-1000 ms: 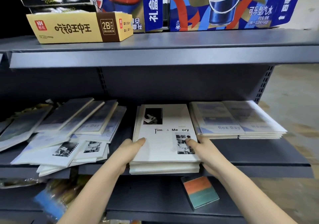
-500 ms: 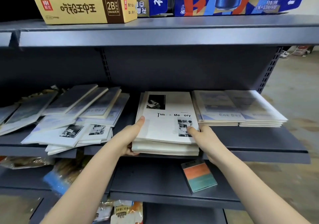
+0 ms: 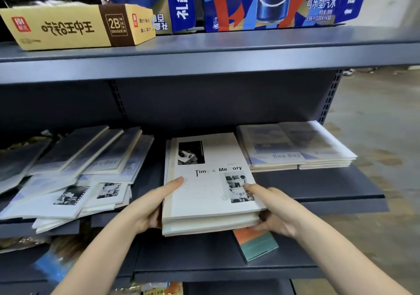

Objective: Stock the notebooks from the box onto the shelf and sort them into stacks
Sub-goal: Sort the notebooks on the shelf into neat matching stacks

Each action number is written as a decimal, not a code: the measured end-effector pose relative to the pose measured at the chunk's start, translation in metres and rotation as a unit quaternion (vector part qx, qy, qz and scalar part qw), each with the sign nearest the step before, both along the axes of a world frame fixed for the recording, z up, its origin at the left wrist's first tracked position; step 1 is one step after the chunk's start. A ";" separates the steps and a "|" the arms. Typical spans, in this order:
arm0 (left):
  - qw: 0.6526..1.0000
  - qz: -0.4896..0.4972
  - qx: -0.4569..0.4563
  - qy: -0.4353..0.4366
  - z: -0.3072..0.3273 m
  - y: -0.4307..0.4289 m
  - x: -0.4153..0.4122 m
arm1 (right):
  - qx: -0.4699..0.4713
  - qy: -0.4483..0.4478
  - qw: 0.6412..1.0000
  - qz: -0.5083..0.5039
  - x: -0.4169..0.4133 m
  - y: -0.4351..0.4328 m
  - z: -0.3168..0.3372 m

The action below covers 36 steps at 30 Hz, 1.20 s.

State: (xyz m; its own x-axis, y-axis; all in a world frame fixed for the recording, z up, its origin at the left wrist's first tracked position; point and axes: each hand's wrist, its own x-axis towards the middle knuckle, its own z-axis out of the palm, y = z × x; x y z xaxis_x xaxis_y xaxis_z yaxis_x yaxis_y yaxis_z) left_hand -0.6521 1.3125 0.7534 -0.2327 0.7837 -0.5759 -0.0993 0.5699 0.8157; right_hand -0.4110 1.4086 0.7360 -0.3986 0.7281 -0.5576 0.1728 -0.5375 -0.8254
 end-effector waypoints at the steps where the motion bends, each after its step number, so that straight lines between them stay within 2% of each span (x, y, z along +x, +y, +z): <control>1: 1.000 -0.003 0.005 -0.001 0.000 -0.001 0.000 | -0.008 0.000 1.000 0.009 0.001 0.001 0.005; 6: 0.999 -0.031 0.005 -0.016 0.014 -0.005 -0.007 | -0.009 -0.020 0.994 0.111 0.004 0.019 0.014; 9: 0.999 -0.017 -0.003 -0.051 0.025 -0.004 -0.015 | -0.029 0.012 0.989 0.145 -0.007 0.023 0.024; 14: 0.997 0.035 0.022 -0.071 0.020 -0.001 -0.017 | -0.037 0.108 0.990 0.086 -0.025 0.023 0.021; 18: 0.995 0.058 0.082 -0.029 0.005 -0.005 -0.017 | 0.022 0.140 0.988 0.055 -0.029 0.021 0.007; 23: 0.981 0.065 0.184 -0.012 0.009 0.000 -0.021 | 0.128 0.140 0.980 0.066 -0.032 0.031 0.019; 26: 0.973 0.052 0.224 0.001 0.017 0.014 -0.029 | 0.161 0.146 0.973 0.076 -0.034 0.047 0.033; 29: 0.970 0.050 0.238 -0.012 0.018 0.029 -0.036 | 0.180 0.148 0.966 0.109 -0.034 0.061 0.041; 32: 0.966 0.048 0.252 -0.039 0.011 0.043 -0.041 | 0.172 0.184 0.959 0.130 -0.035 0.072 0.038; 36: 0.959 0.040 0.279 -0.032 0.005 0.057 -0.044 | 0.158 0.226 0.953 0.128 -0.034 0.084 0.027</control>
